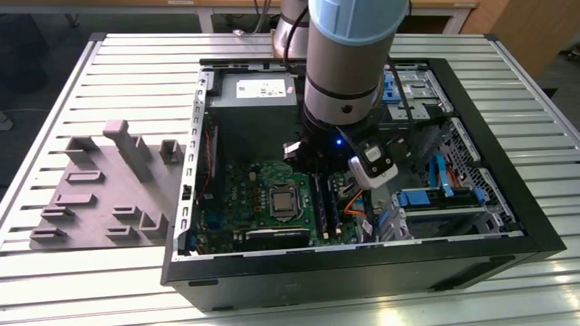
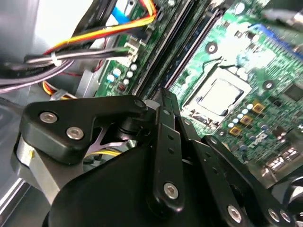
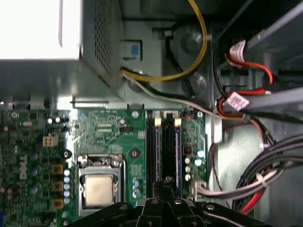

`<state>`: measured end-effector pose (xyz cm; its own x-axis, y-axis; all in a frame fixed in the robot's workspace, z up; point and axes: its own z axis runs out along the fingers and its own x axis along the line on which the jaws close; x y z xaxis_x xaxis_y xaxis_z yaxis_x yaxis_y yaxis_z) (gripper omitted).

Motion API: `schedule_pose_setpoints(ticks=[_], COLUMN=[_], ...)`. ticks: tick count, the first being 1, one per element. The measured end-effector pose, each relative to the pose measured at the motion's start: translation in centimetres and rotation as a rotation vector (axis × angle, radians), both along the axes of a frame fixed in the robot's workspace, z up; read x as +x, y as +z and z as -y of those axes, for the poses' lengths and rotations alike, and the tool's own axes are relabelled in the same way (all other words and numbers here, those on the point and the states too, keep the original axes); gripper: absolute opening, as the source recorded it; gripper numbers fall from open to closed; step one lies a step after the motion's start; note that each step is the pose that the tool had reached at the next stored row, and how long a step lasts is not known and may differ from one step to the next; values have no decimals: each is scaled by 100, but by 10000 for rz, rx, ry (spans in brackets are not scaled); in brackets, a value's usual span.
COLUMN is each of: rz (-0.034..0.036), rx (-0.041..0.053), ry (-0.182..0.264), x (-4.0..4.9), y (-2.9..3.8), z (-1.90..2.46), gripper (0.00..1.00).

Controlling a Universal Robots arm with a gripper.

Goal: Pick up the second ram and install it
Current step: 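Press down the second ram until it locks into place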

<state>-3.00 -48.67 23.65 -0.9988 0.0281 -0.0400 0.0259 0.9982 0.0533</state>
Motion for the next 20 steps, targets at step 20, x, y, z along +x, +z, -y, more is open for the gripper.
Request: schedule_pose_setpoints(ticks=[20], rz=[0], rx=[-1], ry=[0], x=[0], y=[-2], z=[385], gripper=[11])
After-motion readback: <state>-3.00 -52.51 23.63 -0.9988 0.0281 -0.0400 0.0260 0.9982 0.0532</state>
